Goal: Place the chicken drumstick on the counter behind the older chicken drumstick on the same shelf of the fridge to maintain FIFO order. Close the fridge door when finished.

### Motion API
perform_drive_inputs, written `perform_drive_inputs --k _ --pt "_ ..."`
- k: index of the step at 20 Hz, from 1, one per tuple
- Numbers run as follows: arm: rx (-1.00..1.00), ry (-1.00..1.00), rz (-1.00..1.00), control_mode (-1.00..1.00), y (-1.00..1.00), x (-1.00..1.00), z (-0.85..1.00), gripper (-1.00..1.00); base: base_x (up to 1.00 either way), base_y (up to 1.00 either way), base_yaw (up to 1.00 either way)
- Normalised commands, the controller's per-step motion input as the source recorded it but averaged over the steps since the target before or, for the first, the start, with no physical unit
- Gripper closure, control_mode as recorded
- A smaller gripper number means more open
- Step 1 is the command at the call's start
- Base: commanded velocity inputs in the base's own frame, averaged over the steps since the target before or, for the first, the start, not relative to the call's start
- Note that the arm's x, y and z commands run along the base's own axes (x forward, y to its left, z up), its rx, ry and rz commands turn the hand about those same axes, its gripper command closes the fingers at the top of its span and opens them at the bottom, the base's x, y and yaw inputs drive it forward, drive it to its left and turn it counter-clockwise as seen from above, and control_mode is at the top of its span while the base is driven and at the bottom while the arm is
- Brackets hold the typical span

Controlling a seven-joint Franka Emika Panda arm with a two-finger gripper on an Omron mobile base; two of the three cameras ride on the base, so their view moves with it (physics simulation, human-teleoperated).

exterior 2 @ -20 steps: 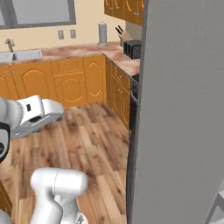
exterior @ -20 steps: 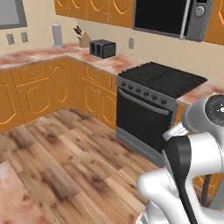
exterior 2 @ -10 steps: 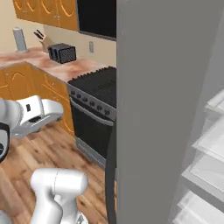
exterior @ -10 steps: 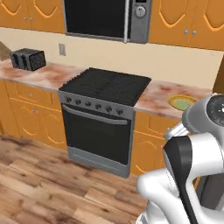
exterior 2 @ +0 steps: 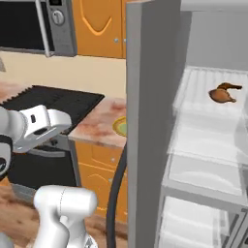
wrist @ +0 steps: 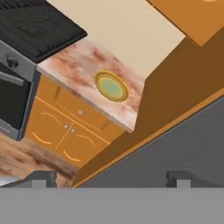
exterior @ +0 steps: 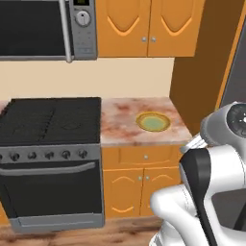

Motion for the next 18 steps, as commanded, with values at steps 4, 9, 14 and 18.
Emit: perform_drive_inputs --k 4,9,14,18 --pt "0.00 0.00 0.00 1.00 0.00 0.00 0.00 -1.00 0.58 0.44 -0.82" --pt "0.00 0.00 0.00 1.00 0.00 0.00 0.00 -1.00 0.68 0.59 -0.68" --pt "0.00 0.00 0.00 1.00 0.00 0.00 0.00 -1.00 0.56 0.06 -0.39" --pt "0.00 0.00 0.00 1.00 0.00 0.00 0.00 -1.00 0.15 -0.19 -0.20"
